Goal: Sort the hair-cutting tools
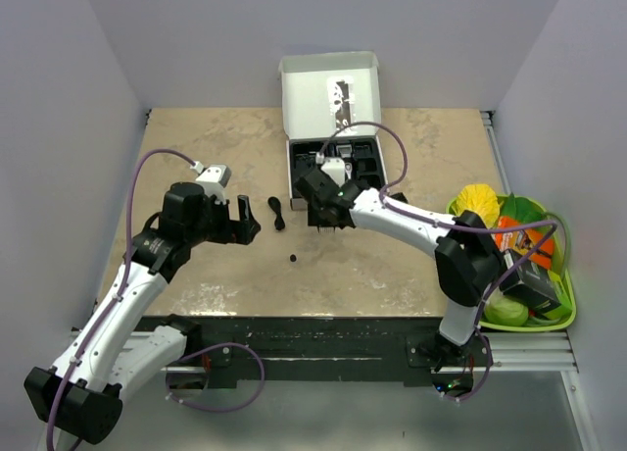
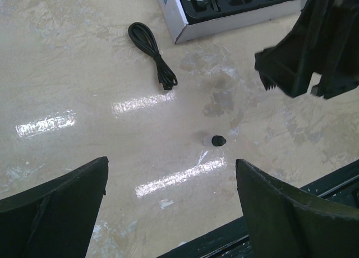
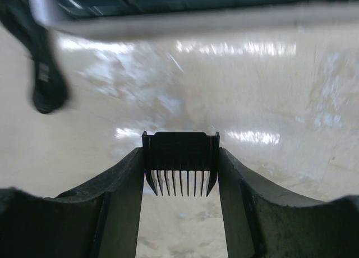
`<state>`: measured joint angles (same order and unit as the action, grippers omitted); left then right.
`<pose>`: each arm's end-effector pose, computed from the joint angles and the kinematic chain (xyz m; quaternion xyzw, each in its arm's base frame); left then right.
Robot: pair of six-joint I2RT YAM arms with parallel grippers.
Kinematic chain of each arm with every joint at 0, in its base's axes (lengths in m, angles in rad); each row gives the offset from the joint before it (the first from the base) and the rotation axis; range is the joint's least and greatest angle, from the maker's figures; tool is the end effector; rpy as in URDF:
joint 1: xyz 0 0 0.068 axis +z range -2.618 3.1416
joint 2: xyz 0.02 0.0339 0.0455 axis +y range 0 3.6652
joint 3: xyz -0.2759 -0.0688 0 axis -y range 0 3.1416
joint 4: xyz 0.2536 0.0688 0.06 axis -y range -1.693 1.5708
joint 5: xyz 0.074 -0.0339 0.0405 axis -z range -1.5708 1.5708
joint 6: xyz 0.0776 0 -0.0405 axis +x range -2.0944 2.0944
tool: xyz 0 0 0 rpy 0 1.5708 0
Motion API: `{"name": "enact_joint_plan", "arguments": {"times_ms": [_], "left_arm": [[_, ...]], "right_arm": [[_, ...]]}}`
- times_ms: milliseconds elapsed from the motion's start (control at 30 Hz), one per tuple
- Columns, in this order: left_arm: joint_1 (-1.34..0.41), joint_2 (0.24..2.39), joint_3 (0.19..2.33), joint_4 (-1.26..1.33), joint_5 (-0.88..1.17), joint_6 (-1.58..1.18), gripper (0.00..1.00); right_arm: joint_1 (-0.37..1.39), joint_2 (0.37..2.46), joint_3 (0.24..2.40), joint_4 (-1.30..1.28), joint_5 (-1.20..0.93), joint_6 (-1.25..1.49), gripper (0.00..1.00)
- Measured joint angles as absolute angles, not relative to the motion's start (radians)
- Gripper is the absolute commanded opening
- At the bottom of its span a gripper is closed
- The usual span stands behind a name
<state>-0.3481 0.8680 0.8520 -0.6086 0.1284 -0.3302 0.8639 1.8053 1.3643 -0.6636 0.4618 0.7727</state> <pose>0.2022 -0.0839 0.2917 0.0372 0.8880 -0.2051 0.4098 0.2884 0.2844 0.1997 0.0096 0.9486 0.0120 0.3162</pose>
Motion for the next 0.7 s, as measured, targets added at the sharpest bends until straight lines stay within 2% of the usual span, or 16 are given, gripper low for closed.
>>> {"name": "enact_joint_plan", "arguments": {"times_ms": [167,333,467,700], "left_arm": [[-0.348,0.881,0.852,-0.609,0.128,-0.33,1.0],[-0.348,0.899,0.852,-0.611,0.128,-0.329,1.0],[-0.348,0.913,0.852,-0.612,0.128,-0.33,1.0],[-0.348,0.937,0.855,-0.611,0.127,-0.33,1.0]], "right_arm": [[0.84,1.818,1.571,-0.678,0.479,0.66,0.35],[0.743,1.839,1.596,-0.645,0.43,0.573,0.33],[0.671,1.943,1.673,-0.637,0.403,0.517,0.33],[0.675,2.09,1.748,-0.604,0.381,0.441,0.35]]}}
